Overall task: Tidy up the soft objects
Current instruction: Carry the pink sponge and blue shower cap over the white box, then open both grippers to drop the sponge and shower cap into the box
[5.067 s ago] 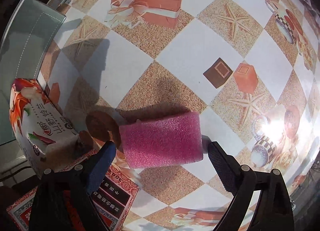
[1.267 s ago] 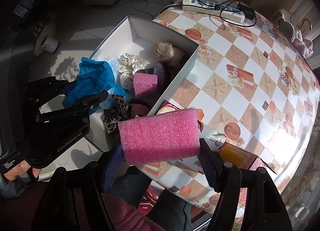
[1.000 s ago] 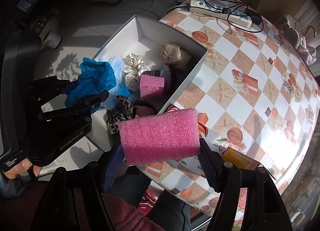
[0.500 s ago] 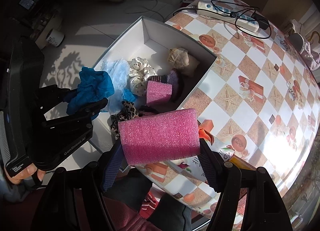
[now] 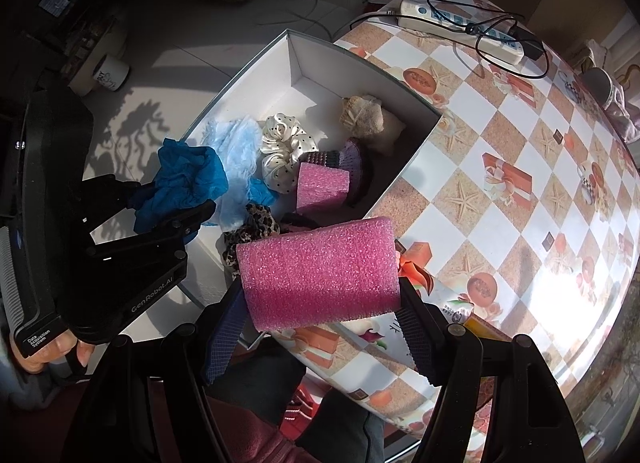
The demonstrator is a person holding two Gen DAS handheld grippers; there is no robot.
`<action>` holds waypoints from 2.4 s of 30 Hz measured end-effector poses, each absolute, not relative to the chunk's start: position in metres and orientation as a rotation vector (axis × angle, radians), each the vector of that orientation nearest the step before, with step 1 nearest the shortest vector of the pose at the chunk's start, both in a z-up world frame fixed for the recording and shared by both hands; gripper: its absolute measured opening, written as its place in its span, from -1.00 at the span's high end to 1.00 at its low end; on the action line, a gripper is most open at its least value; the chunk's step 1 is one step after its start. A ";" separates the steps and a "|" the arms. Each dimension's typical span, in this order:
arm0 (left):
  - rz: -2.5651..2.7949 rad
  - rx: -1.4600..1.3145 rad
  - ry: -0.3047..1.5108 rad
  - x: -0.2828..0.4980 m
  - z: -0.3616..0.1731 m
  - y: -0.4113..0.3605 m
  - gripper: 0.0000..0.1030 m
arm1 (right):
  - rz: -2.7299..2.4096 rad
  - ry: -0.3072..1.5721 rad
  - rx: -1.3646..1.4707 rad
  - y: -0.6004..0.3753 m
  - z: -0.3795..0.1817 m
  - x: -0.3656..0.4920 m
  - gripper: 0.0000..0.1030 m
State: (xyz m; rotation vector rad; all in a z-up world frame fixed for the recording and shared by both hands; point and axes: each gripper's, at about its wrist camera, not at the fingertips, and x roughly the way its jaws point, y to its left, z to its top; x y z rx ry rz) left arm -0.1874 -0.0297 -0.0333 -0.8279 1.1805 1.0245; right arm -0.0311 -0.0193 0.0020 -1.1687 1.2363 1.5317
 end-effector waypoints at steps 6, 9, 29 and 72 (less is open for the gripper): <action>1.031 -0.831 1.178 -0.187 -0.034 -0.025 0.26 | 1.528 1.238 -1.164 -0.010 0.001 -0.032 -0.40; 1.043 -0.832 1.172 -0.188 -0.032 -0.019 0.25 | 1.534 1.232 -1.152 0.000 0.003 -0.035 -0.40; 1.090 -0.897 1.158 -0.190 -0.039 0.016 0.24 | 1.500 1.224 -1.140 0.047 -0.006 -0.037 -0.40; 1.211 -0.900 1.218 -0.202 -0.045 0.013 -0.58 | 1.472 1.249 -1.151 0.053 -0.014 -0.035 -1.00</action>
